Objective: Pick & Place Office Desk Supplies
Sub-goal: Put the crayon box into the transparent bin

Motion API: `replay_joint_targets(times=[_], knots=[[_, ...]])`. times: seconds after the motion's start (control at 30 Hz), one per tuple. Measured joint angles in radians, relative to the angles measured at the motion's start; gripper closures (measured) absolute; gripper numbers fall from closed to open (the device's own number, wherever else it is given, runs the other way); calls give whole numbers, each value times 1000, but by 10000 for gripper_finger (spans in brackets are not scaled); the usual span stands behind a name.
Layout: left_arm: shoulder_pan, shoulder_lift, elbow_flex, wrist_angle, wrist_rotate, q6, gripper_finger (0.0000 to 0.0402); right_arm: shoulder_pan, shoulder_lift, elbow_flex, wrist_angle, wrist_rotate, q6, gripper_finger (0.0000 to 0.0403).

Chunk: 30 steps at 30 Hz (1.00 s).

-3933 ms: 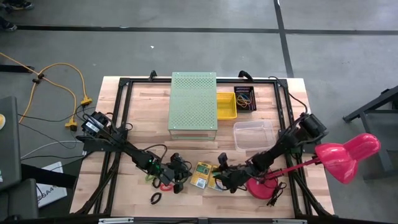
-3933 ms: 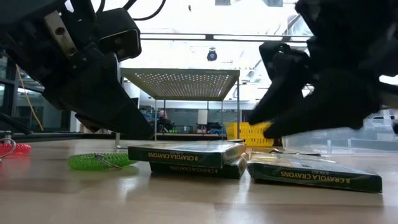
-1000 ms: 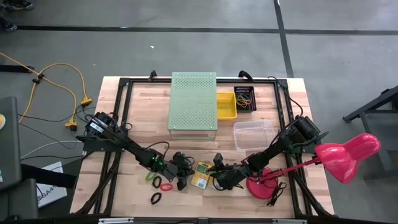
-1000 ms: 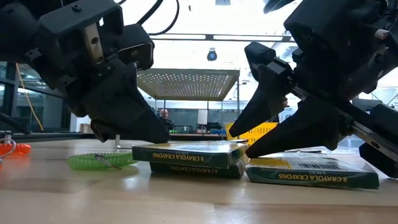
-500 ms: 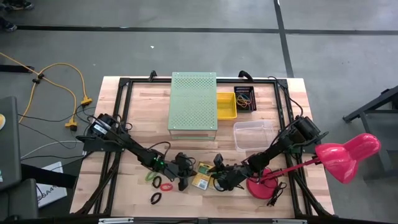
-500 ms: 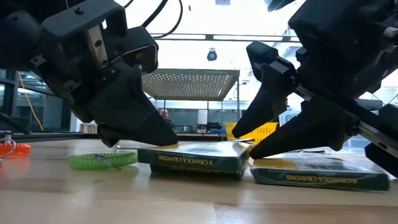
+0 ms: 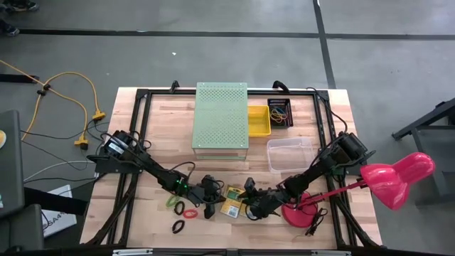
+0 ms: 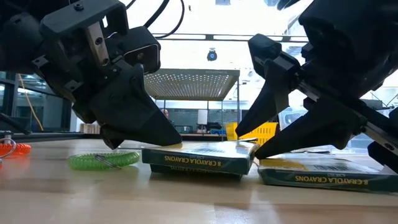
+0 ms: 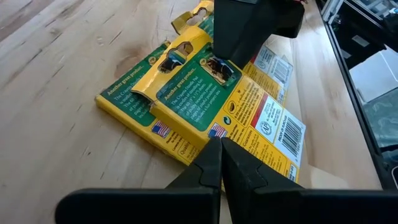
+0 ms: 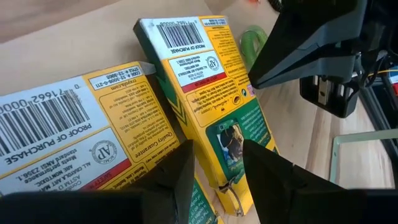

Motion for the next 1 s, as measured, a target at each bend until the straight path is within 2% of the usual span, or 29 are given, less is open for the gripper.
replay_joint_targets(times=[0.2,0.8,1.0], knots=[[0,0,0,-2,-2,0,401,2,0,0,-10,24,-14,276],[14,0,1,35,-7,-39,401,2,1,0,-57,30,-316,276],[14,0,1,38,-7,-40,401,2,1,0,-72,32,-348,276]])
